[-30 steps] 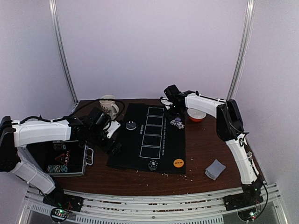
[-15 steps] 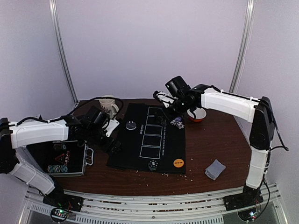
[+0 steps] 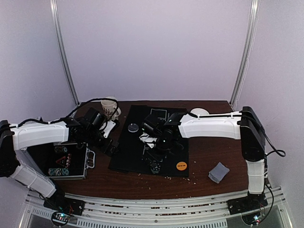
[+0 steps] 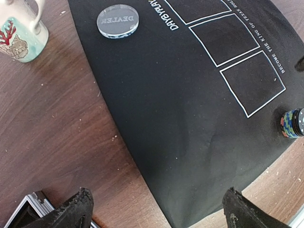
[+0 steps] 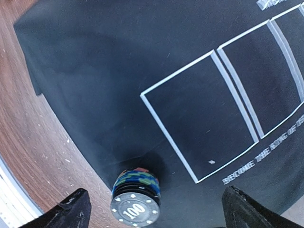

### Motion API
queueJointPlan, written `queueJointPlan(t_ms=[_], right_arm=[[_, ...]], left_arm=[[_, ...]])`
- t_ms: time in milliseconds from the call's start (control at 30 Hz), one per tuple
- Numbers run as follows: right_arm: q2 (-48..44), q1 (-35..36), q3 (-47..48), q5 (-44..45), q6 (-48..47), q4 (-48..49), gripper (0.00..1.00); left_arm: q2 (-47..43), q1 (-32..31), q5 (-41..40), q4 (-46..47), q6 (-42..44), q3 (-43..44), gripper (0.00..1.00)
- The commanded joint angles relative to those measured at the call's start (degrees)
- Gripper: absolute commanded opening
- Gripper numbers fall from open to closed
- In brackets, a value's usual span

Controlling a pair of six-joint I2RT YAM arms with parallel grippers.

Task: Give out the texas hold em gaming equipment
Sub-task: Move the pile of poker chips to the big blind area.

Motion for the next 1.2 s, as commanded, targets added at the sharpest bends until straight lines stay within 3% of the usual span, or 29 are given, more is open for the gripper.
queueJointPlan(t_ms=[0, 233, 800, 1067, 1167], right_arm=[[2.9, 1.7, 2.0, 0.4, 2.1, -4.1, 0.98], [5.7, 3.1, 2.4, 1.4, 2.8, -5.1, 0.90], [9.2, 4.3, 3.3, 3.2, 3.1, -7.3, 0.47], [7.1, 4.5, 0.1, 3.8, 4.1, -7.6, 0.38], [7.1, 4.4, -0.3, 4.0, 4.5, -7.6, 0.36]], left_arm=[[0.5, 0.3, 1.4, 1.6, -1.1, -0.5, 0.98], [0.5, 0.3, 1.4, 1.6, -0.5, -1.0, 0.98], [0.6, 0.3, 1.2, 1.8, 0.1, -1.7, 0.98], [1.5, 0.3, 1.4, 2.3, -0.1, -1.9, 0.98], [4.4, -0.7, 4.9, 4.0, -0.6, -1.9, 0.94]])
